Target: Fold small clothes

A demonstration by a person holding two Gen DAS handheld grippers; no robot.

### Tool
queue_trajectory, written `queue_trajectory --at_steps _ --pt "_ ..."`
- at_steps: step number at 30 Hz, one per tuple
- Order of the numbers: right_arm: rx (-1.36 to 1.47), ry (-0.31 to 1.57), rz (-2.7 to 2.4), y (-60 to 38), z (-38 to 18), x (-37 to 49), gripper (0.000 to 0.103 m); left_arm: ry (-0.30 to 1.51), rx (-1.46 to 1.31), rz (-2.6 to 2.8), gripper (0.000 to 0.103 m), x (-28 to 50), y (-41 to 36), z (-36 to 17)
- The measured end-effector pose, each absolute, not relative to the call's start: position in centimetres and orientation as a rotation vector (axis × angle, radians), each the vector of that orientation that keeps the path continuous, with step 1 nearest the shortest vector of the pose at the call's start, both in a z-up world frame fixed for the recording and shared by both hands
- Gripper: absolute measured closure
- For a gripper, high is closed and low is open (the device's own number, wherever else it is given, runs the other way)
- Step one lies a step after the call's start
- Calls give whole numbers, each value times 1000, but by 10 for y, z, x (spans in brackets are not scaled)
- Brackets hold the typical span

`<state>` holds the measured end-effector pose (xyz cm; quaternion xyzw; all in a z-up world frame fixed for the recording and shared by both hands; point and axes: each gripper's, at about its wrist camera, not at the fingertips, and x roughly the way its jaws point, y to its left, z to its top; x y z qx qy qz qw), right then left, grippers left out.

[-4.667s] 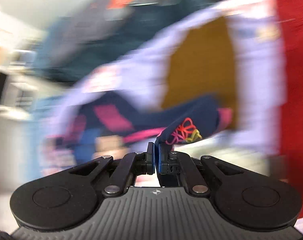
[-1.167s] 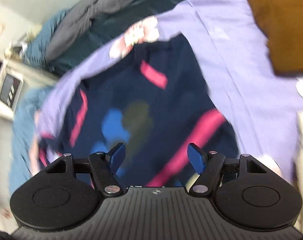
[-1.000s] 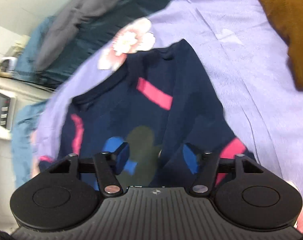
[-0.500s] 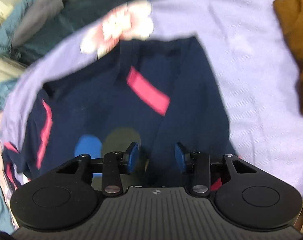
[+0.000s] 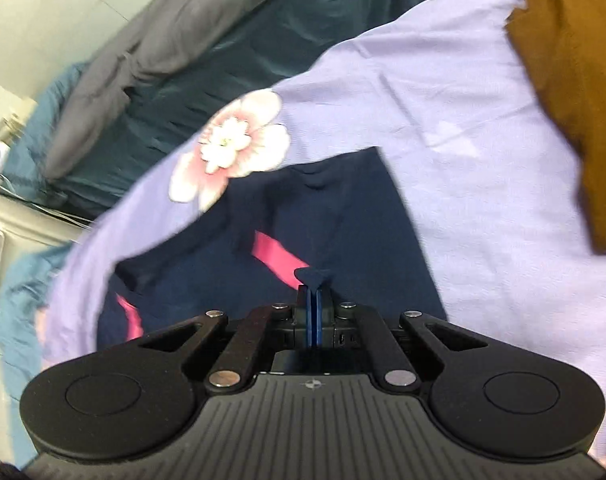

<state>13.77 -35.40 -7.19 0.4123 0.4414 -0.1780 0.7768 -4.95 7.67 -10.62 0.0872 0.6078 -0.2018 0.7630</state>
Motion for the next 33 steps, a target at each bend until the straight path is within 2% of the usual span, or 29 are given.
queue_trajectory --at_steps 2,5,7,9,15,22,26,30,32,33 --pt "900 1005 -392 -355 -82 148 99 1327 166 -429 0 -49 79 -105" --pt "862 1040 -424 -348 -85 153 88 1310 148 -398 0 -46 87 -95" --pt "863 1019 -404 -348 -79 150 53 1275 117 -382 0 -43 95 -86" --pt "812 971 -397 -348 -64 138 47 1242 92 -363 0 -39 106 -78" --pt "602 909 -403 -360 -38 85 49 1237 38 -299 0 -20 124 -76" --pt "420 985 -334 -348 -57 48 49 1276 130 -385 0 -25 100 -81" --pt "158 1061 -255 -308 -76 54 49 1286 152 -405 0 -28 89 -82" --pt "144 1029 -263 -305 -83 56 52 1286 177 -391 0 -28 89 -83" --pt "191 1003 -305 -316 -83 58 72 1294 181 -376 0 -28 92 -84" --pt "299 976 -298 -327 -81 55 94 1294 180 -368 0 -28 95 -85"
